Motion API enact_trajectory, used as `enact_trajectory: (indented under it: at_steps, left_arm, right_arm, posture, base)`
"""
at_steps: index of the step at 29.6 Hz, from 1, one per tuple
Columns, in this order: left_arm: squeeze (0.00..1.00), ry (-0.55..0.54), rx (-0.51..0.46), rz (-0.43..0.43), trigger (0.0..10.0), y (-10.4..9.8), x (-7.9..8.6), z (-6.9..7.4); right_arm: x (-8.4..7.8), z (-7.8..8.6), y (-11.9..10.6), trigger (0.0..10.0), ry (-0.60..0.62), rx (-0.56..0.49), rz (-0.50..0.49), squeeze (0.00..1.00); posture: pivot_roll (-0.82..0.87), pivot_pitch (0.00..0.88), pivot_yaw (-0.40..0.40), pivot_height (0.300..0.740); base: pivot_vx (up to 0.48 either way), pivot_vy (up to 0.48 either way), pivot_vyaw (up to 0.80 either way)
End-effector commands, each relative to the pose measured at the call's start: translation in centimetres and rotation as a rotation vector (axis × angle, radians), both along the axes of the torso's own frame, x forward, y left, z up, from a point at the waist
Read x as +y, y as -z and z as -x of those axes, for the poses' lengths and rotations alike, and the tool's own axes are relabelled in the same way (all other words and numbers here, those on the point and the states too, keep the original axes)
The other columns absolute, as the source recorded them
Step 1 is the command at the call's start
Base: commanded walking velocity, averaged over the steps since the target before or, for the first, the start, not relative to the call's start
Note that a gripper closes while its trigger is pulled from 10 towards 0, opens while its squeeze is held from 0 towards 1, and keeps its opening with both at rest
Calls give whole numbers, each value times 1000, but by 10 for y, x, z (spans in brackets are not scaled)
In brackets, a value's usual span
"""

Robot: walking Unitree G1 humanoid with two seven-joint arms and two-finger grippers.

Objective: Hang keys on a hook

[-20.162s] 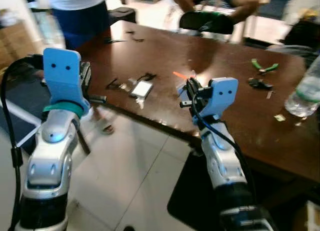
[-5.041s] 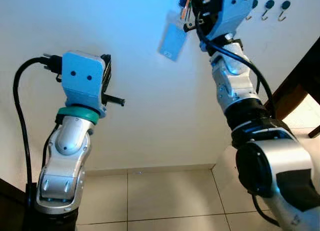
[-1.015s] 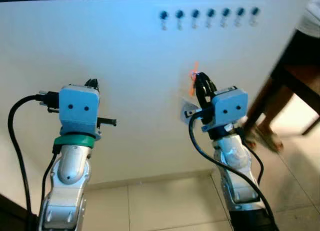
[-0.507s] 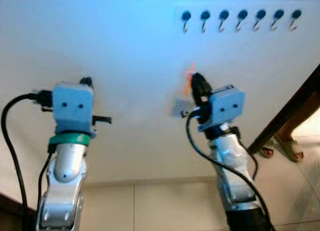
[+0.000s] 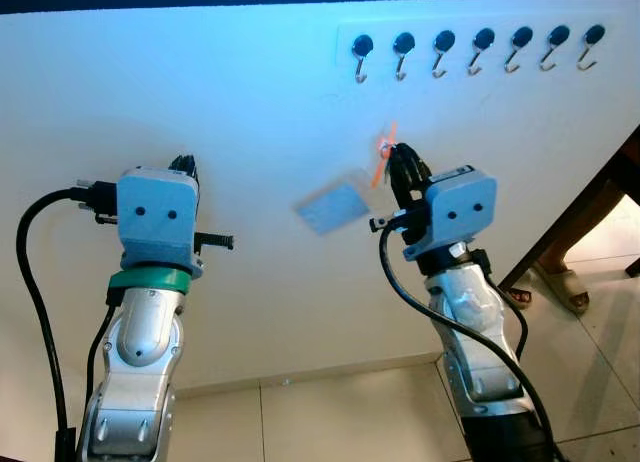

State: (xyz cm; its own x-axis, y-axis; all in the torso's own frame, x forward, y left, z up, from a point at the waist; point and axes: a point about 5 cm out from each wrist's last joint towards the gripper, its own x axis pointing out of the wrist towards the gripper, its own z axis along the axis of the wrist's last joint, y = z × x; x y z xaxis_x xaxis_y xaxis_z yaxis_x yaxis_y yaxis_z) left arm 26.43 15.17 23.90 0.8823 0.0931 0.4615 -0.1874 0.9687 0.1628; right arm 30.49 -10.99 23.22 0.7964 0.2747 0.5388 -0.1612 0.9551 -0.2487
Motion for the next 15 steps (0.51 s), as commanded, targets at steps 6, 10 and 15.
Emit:
enact_trajectory:
  at_steps: [6, 10, 15]
  left_arm:
    - [0, -9, 16, -4, 10000, 5, 2, 2]
    - [0, -6, 17, -8, 10000, 5, 2, 1]
    - [0, -2, 17, -11, 10000, 4, 2, 0]
  right_arm:
    - [2, 0, 3, 10000, -17, 18, 2, 0]
    - [1, -1, 0, 10000, -8, 6, 4, 0]
    - [-3, -9, -10, 10000, 11, -17, 1, 0]
  posture:
    - [-63, 0, 61, 740]
    - [-64, 0, 67, 740]
    - [-64, 0, 69, 740]
  base:
    - [0, 0, 0]
    - [0, 0, 0]
    - [0, 0, 0]
